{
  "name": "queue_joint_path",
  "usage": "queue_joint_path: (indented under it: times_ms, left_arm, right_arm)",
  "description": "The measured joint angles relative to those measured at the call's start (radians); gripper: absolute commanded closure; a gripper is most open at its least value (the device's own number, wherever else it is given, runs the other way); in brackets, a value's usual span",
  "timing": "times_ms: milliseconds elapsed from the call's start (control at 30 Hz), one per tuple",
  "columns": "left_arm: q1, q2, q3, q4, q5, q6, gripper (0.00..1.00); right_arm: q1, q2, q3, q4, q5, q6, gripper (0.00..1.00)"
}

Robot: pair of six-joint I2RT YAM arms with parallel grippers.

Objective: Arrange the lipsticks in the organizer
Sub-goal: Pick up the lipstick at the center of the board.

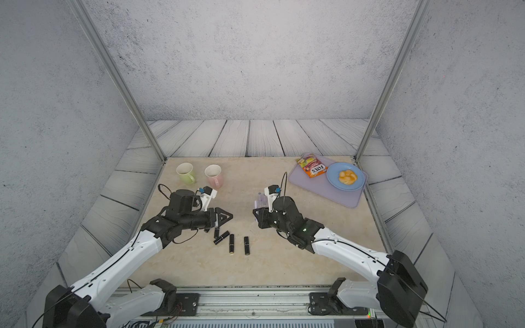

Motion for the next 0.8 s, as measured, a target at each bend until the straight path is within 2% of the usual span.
queue_joint_path:
  times_ms: [267,400,567,667,800]
  left_arm:
    - [-0.106,0.113,-0.025,0.239,0.070,-0.101,0.53]
    - [-0.147,0.197,0.023,0.274,0.104,-0.110,0.52]
    - [-0.172,0.241,0.066,0.298,0.133,-0.110,0.58]
    - [-0.174,0.248,0.074,0.300,0.141,-0.107,0.70]
    - [-0.174,0.266,0.105,0.289,0.147,-0.092,0.94]
  right_arm:
    - [-0.010,0.001,-0.070,0.188,-0.040,0.167,0.91]
    - [-0.012,0.010,-0.067,0.232,-0.064,0.196,0.91]
    - [-0.014,0.032,-0.067,0.275,-0.088,0.218,0.91]
    - [-0.014,0.035,-0.067,0.298,-0.103,0.224,0.91]
    - [-0.015,0.035,-0.067,0.318,-0.104,0.232,0.89]
